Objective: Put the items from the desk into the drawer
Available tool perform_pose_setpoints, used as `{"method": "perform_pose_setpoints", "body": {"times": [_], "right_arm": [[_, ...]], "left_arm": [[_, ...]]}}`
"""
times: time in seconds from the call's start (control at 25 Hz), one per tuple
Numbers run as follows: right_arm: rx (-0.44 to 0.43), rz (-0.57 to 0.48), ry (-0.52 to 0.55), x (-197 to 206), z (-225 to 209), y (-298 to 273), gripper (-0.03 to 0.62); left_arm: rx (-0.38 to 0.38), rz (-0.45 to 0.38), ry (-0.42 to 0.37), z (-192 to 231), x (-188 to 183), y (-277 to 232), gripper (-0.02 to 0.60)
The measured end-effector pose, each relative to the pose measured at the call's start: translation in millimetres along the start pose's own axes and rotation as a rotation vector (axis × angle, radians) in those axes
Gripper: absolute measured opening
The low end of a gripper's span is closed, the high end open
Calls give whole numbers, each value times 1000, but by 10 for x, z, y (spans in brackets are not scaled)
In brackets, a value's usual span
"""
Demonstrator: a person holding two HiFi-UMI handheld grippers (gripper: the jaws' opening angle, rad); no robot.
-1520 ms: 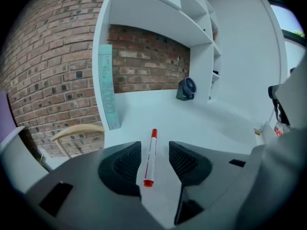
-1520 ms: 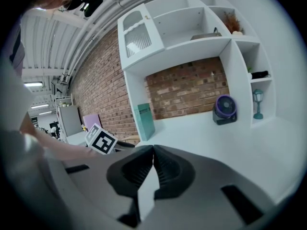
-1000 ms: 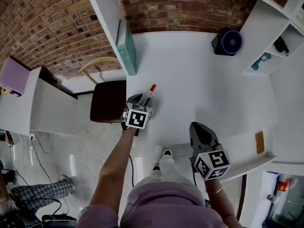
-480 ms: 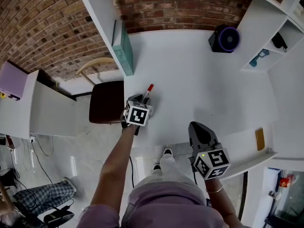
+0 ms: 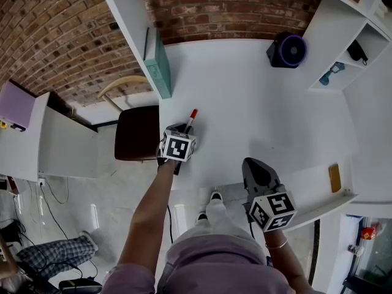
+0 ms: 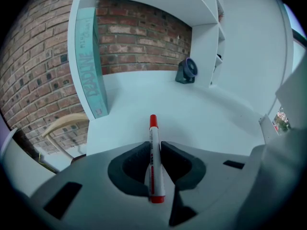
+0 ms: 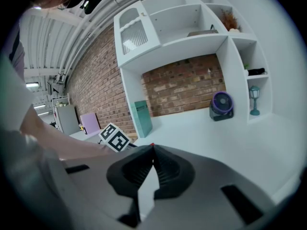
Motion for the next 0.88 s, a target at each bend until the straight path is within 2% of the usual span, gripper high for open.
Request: {"method": "perform_pose_setpoints", "body": {"times": [0.36, 0.88], "right_arm": [[2, -3, 0, 15, 37, 87, 5], [-32, -17, 9, 44, 295, 262, 5]], "left_arm": [[-26, 9, -27, -63, 22, 82, 67], [-42, -101, -32, -189, 54, 745, 67]]}}
Point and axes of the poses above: the fingertips, and each gripper's own axes: y backward along the fingers, z to its left, x out of its underside, the point moved 10 cm from there along y, backward along the fingers, and after that the axes turned 5 degrees about -z, right-handed, at the moved point
